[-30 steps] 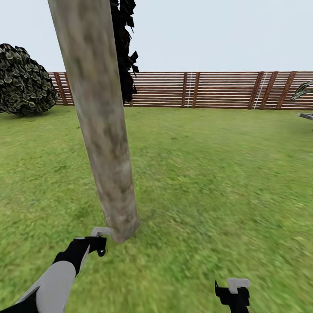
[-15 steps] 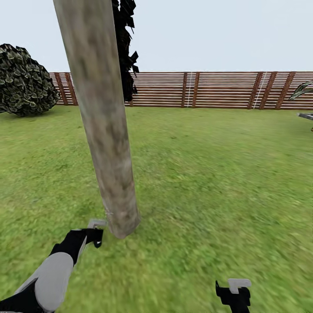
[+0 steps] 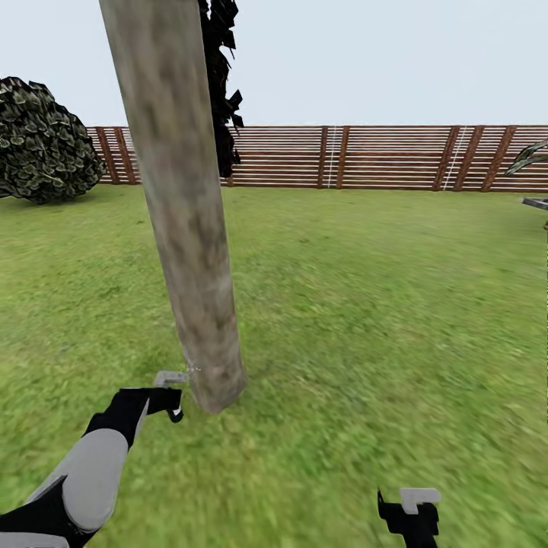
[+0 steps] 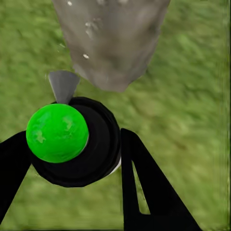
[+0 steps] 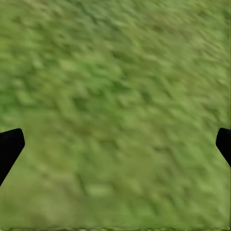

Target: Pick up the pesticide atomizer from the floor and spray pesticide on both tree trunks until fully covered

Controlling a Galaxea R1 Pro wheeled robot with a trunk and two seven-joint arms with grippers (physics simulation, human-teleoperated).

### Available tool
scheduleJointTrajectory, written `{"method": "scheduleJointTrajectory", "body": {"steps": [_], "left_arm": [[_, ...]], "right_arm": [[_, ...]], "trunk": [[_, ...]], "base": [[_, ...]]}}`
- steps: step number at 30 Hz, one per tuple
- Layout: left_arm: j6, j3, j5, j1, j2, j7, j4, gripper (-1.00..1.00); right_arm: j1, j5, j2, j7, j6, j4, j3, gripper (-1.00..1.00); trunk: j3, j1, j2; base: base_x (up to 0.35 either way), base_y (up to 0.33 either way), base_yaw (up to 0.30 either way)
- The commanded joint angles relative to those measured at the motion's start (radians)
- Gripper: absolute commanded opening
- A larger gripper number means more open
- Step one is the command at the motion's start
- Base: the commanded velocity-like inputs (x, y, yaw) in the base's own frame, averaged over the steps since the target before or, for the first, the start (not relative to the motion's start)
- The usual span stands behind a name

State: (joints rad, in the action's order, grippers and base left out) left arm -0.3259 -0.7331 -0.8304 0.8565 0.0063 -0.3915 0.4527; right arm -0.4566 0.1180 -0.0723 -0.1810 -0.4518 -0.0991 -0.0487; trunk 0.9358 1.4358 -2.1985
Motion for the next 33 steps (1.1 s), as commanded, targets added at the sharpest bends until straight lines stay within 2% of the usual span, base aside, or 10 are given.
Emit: {"method": "scheduleJointTrajectory", "body": {"steps": [1, 5, 8, 10, 13, 16, 20, 23, 28, 33], "left_arm": [[-0.003, -0.008, -0.009, 0.004, -0.015, -0.009, 0.002, -1.00], [-0.006, 0.001, -0.016, 0.017, -0.074, -0.010, 0.012, -1.00], [-0.069, 0.008, -0.017, 0.045, -0.064, -0.012, 0.038, -1.00], [-0.123, 0.009, -0.013, 0.058, -0.027, -0.018, 0.078, -1.00], [-0.137, 0.011, -0.015, 0.060, -0.012, -0.062, 0.097, -1.00], [-0.143, 0.021, -0.016, 0.062, -0.040, -0.099, 0.103, -1.00], [-0.149, 0.096, -0.012, 0.064, -0.073, -0.103, 0.105, -1.00], [-0.151, 0.115, -0.009, 0.065, -0.070, -0.104, 0.121, -1.00], [-0.176, 0.116, -0.007, 0.065, -0.042, -0.108, 0.200, -1.00], [-0.234, 0.122, -0.008, 0.074, -0.068, -0.109, 0.256, -1.00]], "right_arm": [[-0.001, 0.011, 0.000, -0.005, -0.002, 0.001, -0.005, 1.00], [-0.001, 0.010, -0.001, -0.005, -0.002, 0.001, -0.006, 1.00], [-0.001, 0.011, -0.001, -0.005, -0.002, 0.001, -0.005, 1.00], [-0.001, 0.010, -0.001, -0.005, -0.002, 0.001, -0.006, 1.00], [-0.001, 0.010, -0.001, -0.005, -0.002, 0.001, -0.005, 1.00], [-0.001, 0.010, -0.001, -0.004, -0.002, 0.001, -0.005, 1.00], [-0.001, 0.009, 0.000, -0.003, -0.002, 0.001, -0.005, 1.00], [-0.001, 0.009, 0.000, -0.003, -0.002, 0.001, -0.005, 1.00], [-0.001, 0.009, 0.000, -0.003, -0.002, 0.001, -0.005, 1.00], [-0.001, 0.009, -0.001, -0.004, -0.002, 0.001, -0.005, 1.00]], "trunk": [[0.001, -0.001, 0.000], [0.001, -0.001, 0.000], [0.001, -0.001, 0.000], [0.001, -0.001, 0.000], [0.001, -0.001, 0.000], [0.001, -0.001, 0.000], [0.001, -0.001, 0.000], [0.001, -0.001, 0.000], [0.001, -0.001, 0.000], [0.001, -0.001, 0.000]], "base": [[-0.136, 0.020, 0.000], [-0.046, 0.007, 0.000], [-0.004, 0.001, 0.000], [-0.001, 0.000, 0.000], [0.000, 0.000, 0.000], [0.000, 0.000, 0.000], [0.000, 0.000, 0.035], [0.000, 0.000, 0.227], [-0.011, 0.000, 0.259], [-0.276, 0.000, 0.051]]}}
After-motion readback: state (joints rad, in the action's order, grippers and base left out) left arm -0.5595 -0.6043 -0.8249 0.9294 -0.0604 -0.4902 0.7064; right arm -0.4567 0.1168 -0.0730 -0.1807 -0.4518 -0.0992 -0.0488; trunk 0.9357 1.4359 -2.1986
